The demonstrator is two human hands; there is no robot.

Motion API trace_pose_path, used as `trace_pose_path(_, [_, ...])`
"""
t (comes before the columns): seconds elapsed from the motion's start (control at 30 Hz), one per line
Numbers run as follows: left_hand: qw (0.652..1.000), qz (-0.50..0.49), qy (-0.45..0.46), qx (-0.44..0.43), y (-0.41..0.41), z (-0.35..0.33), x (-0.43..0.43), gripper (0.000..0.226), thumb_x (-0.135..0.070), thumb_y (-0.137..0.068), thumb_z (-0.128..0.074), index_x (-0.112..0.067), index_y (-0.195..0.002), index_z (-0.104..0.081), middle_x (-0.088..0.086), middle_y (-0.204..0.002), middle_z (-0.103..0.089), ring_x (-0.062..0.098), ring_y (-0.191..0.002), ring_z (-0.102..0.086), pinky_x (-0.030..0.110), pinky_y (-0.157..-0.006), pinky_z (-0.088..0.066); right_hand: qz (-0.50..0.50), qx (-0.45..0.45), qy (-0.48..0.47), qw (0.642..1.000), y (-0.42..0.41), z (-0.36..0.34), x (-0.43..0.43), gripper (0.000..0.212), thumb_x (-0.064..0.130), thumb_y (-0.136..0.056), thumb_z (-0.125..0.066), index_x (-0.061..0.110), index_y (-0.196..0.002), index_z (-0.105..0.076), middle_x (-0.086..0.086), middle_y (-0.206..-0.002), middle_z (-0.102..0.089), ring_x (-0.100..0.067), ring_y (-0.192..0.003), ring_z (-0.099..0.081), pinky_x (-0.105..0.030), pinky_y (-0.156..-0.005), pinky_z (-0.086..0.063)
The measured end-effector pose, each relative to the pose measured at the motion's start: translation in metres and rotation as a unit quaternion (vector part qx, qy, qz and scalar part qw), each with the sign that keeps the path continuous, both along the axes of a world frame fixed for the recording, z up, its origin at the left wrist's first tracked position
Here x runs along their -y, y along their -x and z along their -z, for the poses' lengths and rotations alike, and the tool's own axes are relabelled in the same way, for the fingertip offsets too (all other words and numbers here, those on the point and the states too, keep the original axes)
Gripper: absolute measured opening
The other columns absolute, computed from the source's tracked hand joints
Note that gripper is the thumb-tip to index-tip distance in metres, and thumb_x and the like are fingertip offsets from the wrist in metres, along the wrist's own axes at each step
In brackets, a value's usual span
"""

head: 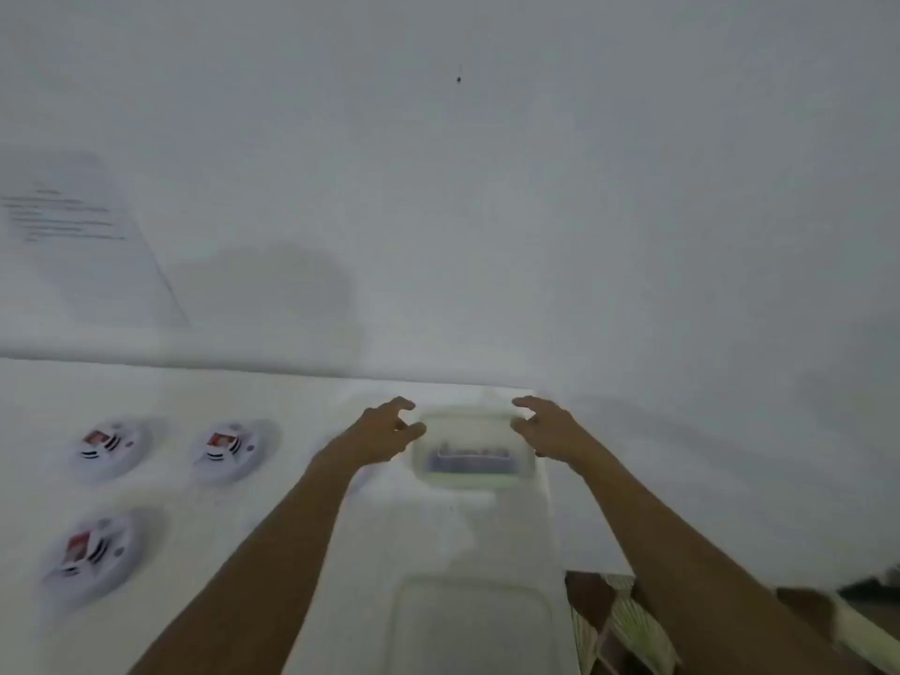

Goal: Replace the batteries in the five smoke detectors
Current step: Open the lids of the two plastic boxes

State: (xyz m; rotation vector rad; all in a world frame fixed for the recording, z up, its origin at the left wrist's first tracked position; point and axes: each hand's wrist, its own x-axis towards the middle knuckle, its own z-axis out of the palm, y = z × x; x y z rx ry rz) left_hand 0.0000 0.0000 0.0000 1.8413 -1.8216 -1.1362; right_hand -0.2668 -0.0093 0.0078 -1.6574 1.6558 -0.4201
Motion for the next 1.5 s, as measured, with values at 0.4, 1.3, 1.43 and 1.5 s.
trace_pose_path(0.4, [0.945,-0.087,-0.082,-0.304,0.013,0.024,-0.021,0.036,-0.018,-0.095,-0.055,-0.015,-0.13,-0.045,0.013,-0.113,-0.06,0.024,-0.101,-0.061,0.039,-0.073,-0.06,0.096,0.411,-0.143,0.895,0.017,0.041,-0.017,0.035,0.014,-0.092,-0.063,0.036,-0.12,-0.062,-0.014,-0.118,-0.063,-0.028,-0.104,-0.059,-0.041,-0.086,-0.047])
trace_pose_path(1.3, [0.93,-0.109,-0.089,-0.339,0.033,0.039,-0.025,0.046,-0.026,-0.094,-0.058,-0.033,-0.137,-0.045,0.001,-0.116,-0.065,0.025,-0.107,-0.063,0.044,-0.083,-0.056,0.129,0.387,-0.128,0.904,0.0,0.048,-0.05,0.035,0.02,-0.094,-0.063,0.022,-0.128,-0.053,-0.017,-0.113,-0.064,-0.022,-0.081,-0.068,-0.031,-0.072,-0.057])
trace_pose_path(1.43, [0.921,-0.095,-0.128,-0.356,0.031,0.039,-0.023,0.045,-0.027,-0.093,-0.059,-0.038,-0.133,-0.043,0.008,-0.125,-0.06,0.029,-0.111,-0.059,0.049,-0.085,-0.054,0.141,0.504,-0.167,0.836,-0.002,0.051,-0.046,0.047,0.004,-0.093,-0.059,0.023,-0.135,-0.048,-0.012,-0.105,-0.069,-0.023,-0.087,-0.065,-0.033,-0.076,-0.053])
trace_pose_path(1.5, [0.915,-0.087,-0.153,-0.362,0.031,0.037,-0.02,0.046,-0.024,-0.094,-0.057,-0.038,-0.134,-0.039,0.01,-0.123,-0.058,0.028,-0.107,-0.058,0.051,-0.084,-0.052,0.138,0.529,-0.178,0.818,-0.004,0.051,-0.046,0.048,0.002,-0.094,-0.058,0.028,-0.133,-0.048,-0.008,-0.103,-0.07,-0.023,-0.088,-0.066,-0.036,-0.078,-0.054])
